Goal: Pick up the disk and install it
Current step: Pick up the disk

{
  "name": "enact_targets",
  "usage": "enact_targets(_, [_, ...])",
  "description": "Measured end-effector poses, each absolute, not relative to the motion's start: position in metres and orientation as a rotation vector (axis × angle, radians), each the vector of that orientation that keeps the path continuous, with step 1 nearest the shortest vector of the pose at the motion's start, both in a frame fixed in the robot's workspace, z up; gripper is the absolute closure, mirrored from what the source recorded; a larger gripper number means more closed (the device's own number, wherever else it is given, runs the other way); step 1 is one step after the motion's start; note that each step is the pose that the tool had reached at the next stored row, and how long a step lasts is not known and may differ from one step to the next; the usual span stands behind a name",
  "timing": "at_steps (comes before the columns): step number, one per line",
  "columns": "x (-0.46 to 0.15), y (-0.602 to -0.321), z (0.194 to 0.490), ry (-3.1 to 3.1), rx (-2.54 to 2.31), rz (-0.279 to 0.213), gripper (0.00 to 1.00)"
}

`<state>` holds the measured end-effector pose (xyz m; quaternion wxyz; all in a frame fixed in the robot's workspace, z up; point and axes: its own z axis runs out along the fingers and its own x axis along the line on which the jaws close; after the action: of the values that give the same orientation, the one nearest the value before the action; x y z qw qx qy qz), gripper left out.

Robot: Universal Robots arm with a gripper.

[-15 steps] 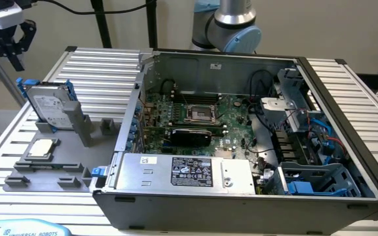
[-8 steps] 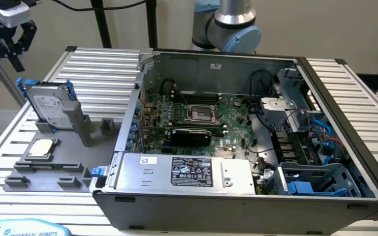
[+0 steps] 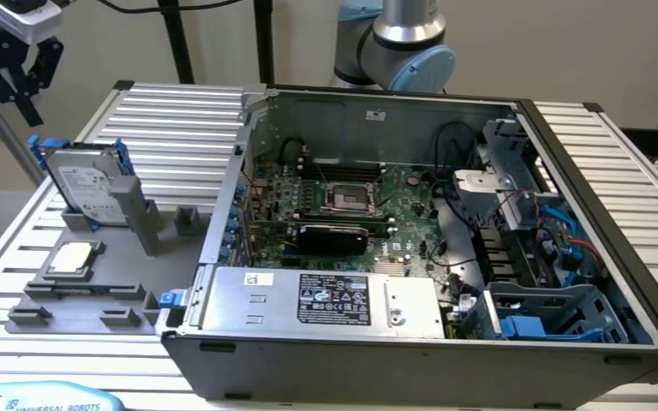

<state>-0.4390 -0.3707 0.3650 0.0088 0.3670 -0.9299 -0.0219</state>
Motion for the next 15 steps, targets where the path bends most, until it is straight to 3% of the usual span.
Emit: enact_targets(15, [-0.439,-0.3707,0.3635,-2.718,1.528,-0.064,0.89])
